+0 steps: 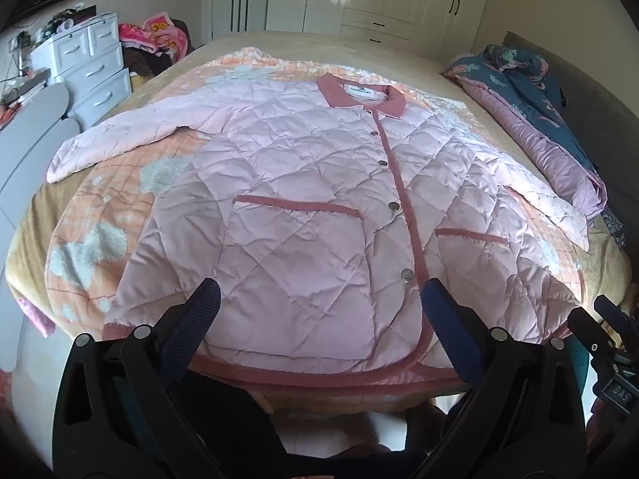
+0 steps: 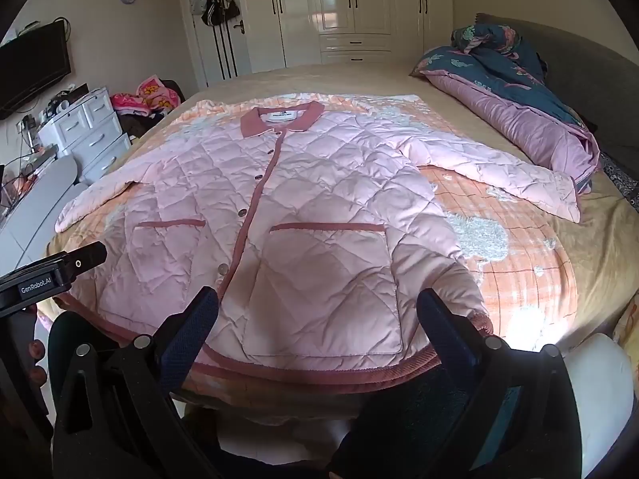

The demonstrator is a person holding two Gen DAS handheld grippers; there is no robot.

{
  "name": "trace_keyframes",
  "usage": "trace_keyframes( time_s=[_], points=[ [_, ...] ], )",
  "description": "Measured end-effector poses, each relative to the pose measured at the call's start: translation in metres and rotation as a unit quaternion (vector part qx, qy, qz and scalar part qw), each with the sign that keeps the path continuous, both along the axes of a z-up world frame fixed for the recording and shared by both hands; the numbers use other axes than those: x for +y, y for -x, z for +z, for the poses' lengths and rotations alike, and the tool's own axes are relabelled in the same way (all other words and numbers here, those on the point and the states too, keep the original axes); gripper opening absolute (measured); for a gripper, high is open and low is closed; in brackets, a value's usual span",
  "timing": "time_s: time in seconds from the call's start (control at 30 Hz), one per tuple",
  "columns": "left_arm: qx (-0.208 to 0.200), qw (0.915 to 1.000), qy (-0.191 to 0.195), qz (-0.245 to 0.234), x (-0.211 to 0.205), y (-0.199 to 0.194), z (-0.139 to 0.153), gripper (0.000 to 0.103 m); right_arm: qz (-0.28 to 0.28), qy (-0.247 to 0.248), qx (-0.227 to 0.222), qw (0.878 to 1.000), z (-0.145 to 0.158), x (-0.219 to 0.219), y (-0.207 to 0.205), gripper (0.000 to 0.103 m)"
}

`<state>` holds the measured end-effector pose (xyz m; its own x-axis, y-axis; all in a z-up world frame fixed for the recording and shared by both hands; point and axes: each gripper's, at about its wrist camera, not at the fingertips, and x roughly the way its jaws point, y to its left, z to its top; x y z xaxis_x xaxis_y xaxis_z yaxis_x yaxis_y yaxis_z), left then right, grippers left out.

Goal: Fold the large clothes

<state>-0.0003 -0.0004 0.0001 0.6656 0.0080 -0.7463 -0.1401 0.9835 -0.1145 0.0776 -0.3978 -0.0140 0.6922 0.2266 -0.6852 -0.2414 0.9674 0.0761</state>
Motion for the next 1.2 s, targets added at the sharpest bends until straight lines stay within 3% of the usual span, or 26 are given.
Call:
trace_keyframes(
  time_s=[1.2],
  points=[
    [-0.003,1.0,0.004,-0.005,-0.005,-0.002,0.006,0.095,-0.004,0.0,-0.005,1.0,0.006,-0.002,0.004,0.099]
  ],
)
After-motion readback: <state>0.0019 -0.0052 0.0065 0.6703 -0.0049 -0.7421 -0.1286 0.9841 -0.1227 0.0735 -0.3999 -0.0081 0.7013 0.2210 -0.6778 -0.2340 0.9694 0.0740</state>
